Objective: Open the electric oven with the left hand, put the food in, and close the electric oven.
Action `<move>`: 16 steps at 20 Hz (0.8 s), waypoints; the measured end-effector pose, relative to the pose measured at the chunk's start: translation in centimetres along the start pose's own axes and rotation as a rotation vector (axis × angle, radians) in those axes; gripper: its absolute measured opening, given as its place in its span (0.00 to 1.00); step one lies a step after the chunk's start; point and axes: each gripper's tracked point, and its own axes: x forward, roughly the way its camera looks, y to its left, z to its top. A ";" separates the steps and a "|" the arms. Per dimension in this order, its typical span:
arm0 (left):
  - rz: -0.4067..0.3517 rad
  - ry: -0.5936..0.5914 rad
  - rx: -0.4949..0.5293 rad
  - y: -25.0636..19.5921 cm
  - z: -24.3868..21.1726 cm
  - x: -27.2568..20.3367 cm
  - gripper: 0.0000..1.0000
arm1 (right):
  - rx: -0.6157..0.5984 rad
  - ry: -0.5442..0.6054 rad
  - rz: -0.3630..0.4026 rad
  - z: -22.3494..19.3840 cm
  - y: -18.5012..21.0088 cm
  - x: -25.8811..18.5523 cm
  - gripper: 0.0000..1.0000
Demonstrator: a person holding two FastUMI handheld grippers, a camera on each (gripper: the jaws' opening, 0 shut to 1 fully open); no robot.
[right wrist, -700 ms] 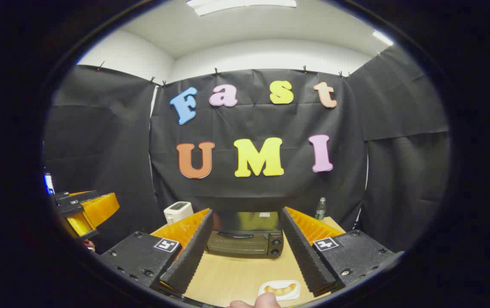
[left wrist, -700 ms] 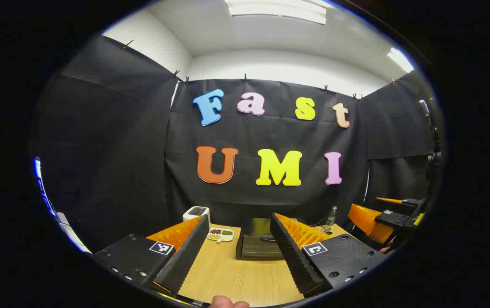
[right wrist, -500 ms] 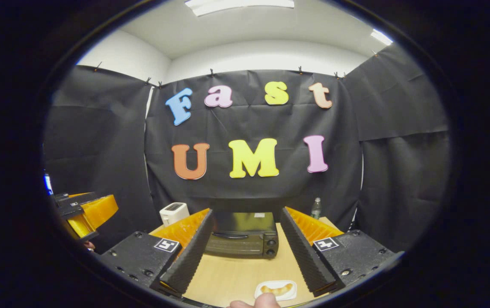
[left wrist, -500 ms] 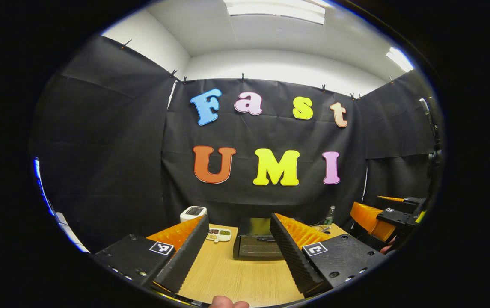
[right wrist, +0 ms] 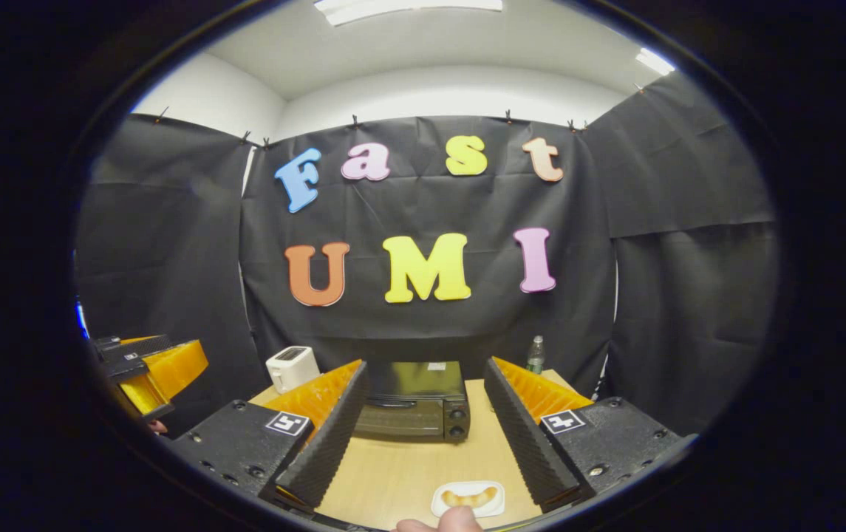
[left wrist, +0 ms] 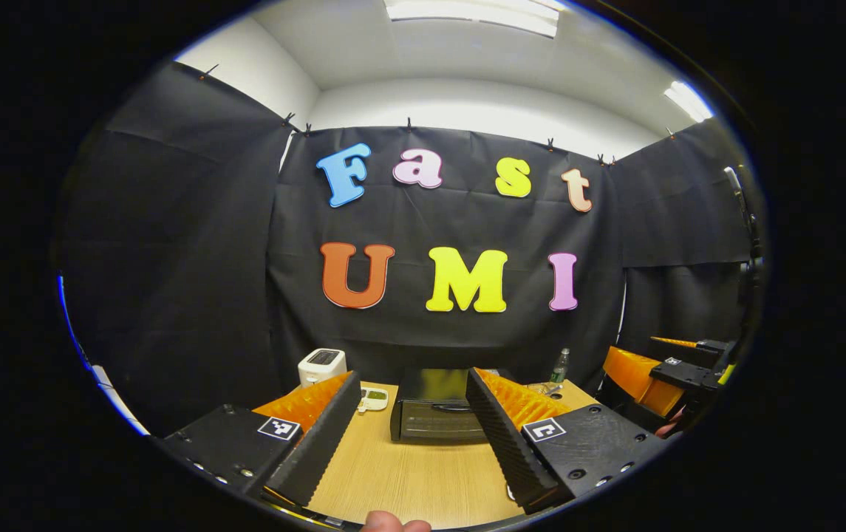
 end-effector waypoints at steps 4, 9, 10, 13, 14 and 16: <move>0.012 0.004 -0.005 0.1 -0.1 0.1 0.94 | -0.007 0.001 0.012 -0.1 0.4 0.1 0.96; 0.017 0.014 0.000 0.1 -0.6 0.1 0.94 | 0.003 0.004 0.017 -0.2 0.3 0.4 0.96; 0.017 0.016 -0.001 0.0 -0.5 0.2 0.94 | 0.004 0.004 0.016 -0.2 0.2 0.5 0.96; 0.008 0.033 -0.001 -0.6 -1.0 0.4 0.94 | 0.009 0.009 0.016 -0.2 -0.3 0.7 0.96; 0.006 0.038 -0.001 -0.8 -1.0 0.6 0.94 | 0.008 0.010 0.014 -0.3 -0.5 0.8 0.96; -0.002 0.049 0.001 -1.4 -1.2 0.8 0.94 | 0.005 0.004 0.008 -0.1 -1.2 0.9 0.96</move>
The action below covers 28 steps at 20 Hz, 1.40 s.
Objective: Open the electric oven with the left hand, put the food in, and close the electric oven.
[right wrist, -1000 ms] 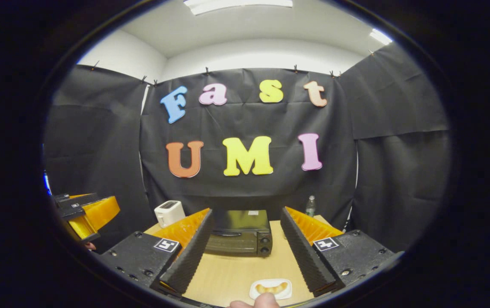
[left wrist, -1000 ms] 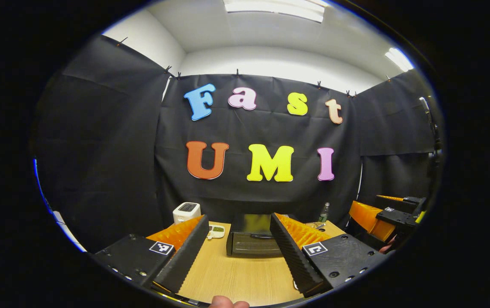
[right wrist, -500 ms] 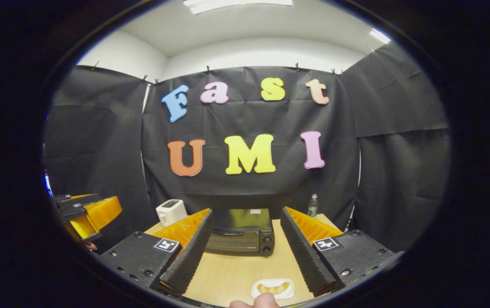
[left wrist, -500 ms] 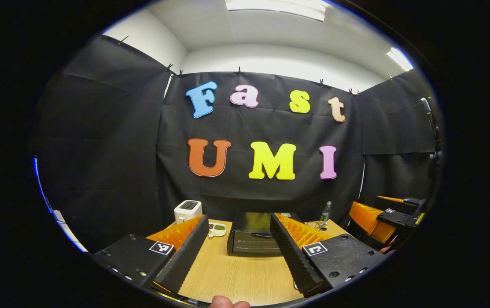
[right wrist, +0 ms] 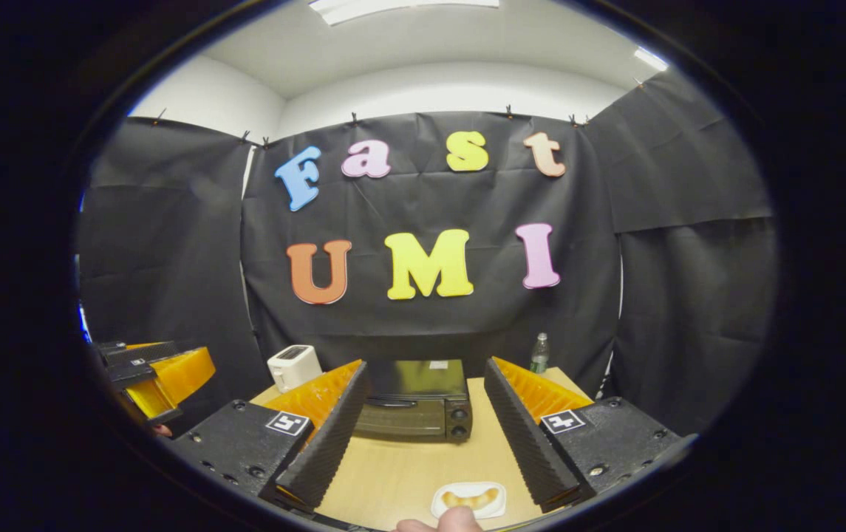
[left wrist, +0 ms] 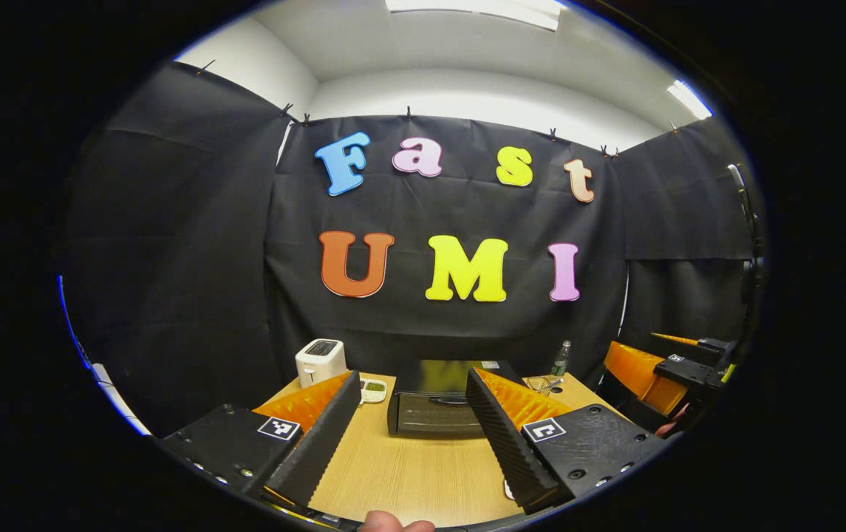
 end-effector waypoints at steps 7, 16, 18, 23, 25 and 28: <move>-0.038 0.068 0.017 -3.0 -1.8 4.4 0.94 | 0.027 0.013 -0.059 -0.9 -4.9 1.1 0.96; -0.115 0.177 0.026 -7.3 -7.6 17.0 0.94 | 0.066 0.082 -0.180 -4.2 -14.2 4.3 0.96; -0.120 0.221 0.038 -7.7 -9.7 20.0 0.94 | 0.081 0.104 -0.200 -5.1 -15.9 5.3 0.96; -0.118 0.329 0.056 -8.0 -15.4 25.9 0.94 | 0.055 0.180 -0.211 -7.4 -19.4 7.9 0.97; -0.126 0.354 0.071 -8.1 -16.7 27.1 0.95 | 0.044 0.196 -0.216 -7.7 -20.2 8.3 0.97; -0.126 0.389 0.065 -8.1 -18.5 28.0 0.94 | 0.047 0.211 -0.227 -8.2 -20.4 8.6 0.98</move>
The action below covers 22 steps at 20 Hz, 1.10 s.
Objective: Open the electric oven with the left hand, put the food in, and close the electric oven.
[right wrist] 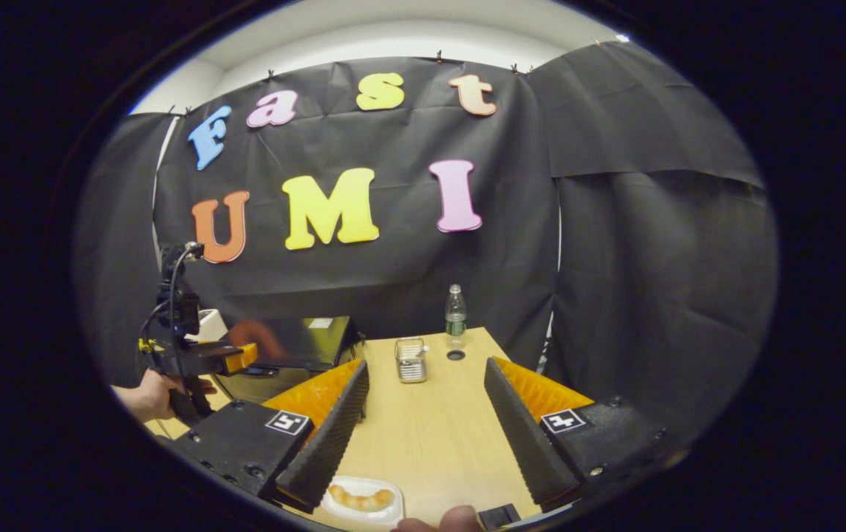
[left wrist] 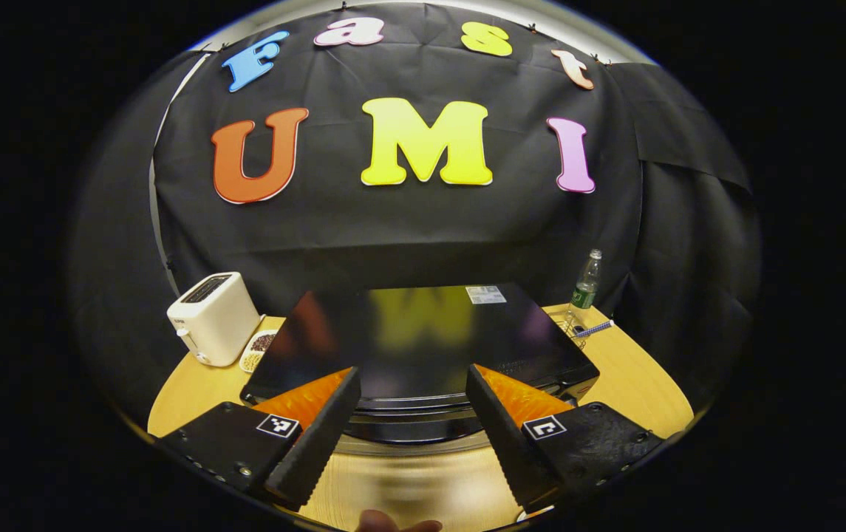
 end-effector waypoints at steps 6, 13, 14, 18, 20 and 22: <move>0.005 0.048 0.049 0.2 -1.7 0.4 0.97 | 0.018 -0.001 -0.038 0.1 0.6 -0.6 0.97; -0.029 0.099 0.039 0.0 -3.3 -1.5 0.98 | 0.028 -0.017 -0.069 0.2 2.2 -3.2 0.98; -0.035 0.110 0.045 -0.3 -3.6 -2.1 0.98 | 0.024 -0.021 -0.073 0.2 2.4 -3.6 1.00; -0.061 0.145 0.007 -0.6 -5.9 -4.7 0.98 | 0.000 -0.027 -0.084 -0.2 3.4 -5.5 0.98; -0.064 0.184 -0.033 -0.4 -7.5 -5.4 0.98 | -0.006 -0.021 -0.097 -0.6 3.3 -6.4 1.00; -0.057 0.246 -0.063 0.2 -10.0 -5.6 0.98 | -0.005 -0.017 -0.107 -0.9 3.3 -7.2 1.00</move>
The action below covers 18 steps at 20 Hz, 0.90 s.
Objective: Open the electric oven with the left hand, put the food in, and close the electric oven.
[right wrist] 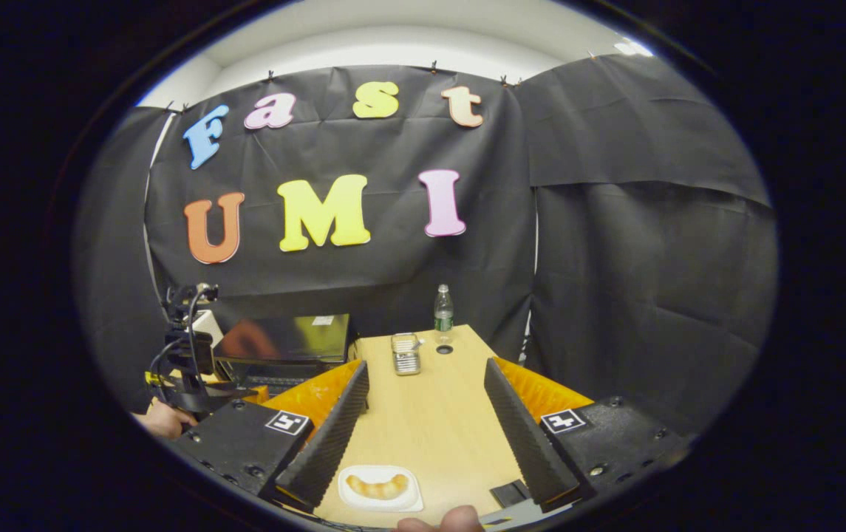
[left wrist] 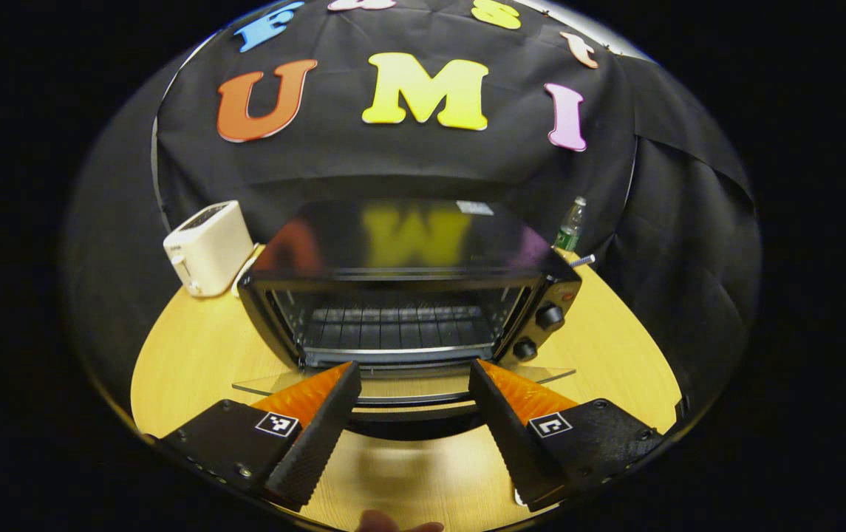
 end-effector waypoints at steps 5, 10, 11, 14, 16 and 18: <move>-0.035 0.097 -0.014 0.3 -4.9 -0.2 0.96 | -0.018 0.033 -0.026 -1.7 -0.1 -2.1 0.96; -0.040 0.181 -0.022 -0.1 -8.7 0.8 0.96 | -0.031 0.057 -0.046 -2.4 -0.5 -3.6 0.97; -0.043 0.190 -0.023 0.1 -9.2 0.8 0.96 | -0.034 0.060 -0.051 -2.5 -0.6 -3.8 0.97; -0.032 0.221 -0.025 0.6 -10.8 1.2 0.96 | -0.039 0.073 -0.063 -3.2 -0.9 -4.5 0.97; -0.019 0.214 -0.021 0.7 -10.6 1.5 0.96 | -0.042 0.077 -0.076 -3.3 -1.2 -5.0 0.97; -0.013 0.228 -0.021 0.7 -11.2 1.8 0.96 | -0.041 0.079 -0.079 -3.5 -1.2 -5.3 0.97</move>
